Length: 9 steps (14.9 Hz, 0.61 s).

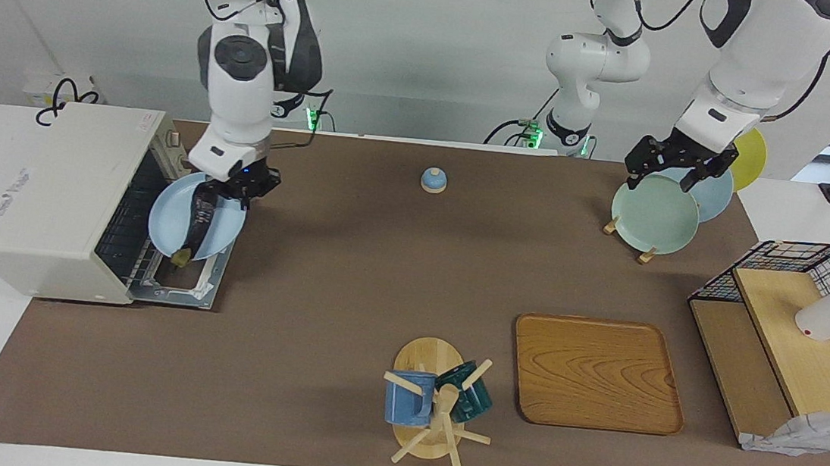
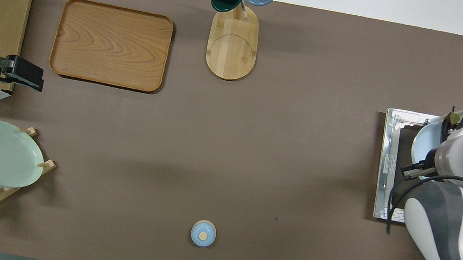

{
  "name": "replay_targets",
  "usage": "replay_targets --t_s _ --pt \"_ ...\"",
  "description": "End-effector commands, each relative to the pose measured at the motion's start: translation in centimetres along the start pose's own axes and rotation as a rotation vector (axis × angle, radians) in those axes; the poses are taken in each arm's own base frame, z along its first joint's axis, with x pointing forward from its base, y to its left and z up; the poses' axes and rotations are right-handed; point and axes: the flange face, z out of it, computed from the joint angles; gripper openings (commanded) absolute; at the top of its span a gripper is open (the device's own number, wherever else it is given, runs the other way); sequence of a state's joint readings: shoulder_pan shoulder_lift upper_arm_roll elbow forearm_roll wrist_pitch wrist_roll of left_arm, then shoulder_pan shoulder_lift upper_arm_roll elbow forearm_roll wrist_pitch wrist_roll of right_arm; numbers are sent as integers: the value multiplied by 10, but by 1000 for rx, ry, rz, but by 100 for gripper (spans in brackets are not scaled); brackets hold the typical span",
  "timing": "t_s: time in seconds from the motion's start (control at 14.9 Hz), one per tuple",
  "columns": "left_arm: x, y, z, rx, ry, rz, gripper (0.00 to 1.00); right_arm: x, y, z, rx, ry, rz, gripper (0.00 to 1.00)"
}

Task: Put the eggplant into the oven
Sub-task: 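Carry the plate with the eggplant into the oven with the right gripper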

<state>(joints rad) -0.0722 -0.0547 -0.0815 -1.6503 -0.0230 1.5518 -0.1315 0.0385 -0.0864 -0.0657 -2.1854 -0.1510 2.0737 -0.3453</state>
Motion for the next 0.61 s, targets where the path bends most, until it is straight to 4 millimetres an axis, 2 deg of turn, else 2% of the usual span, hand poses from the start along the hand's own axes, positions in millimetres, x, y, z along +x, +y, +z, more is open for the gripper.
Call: replay_targets --t_s 0.0,0.34,0.54 --pt "-3 -3 -1 2 -11 6 100 -32 8 23 11 66 -39 0" --pt "-3 -2 -1 2 -11 6 100 -33 11 42 13 68 -40 0" --pt "-3 -3 -1 2 -11 2 100 -33 13 43 13 68 -37 20"
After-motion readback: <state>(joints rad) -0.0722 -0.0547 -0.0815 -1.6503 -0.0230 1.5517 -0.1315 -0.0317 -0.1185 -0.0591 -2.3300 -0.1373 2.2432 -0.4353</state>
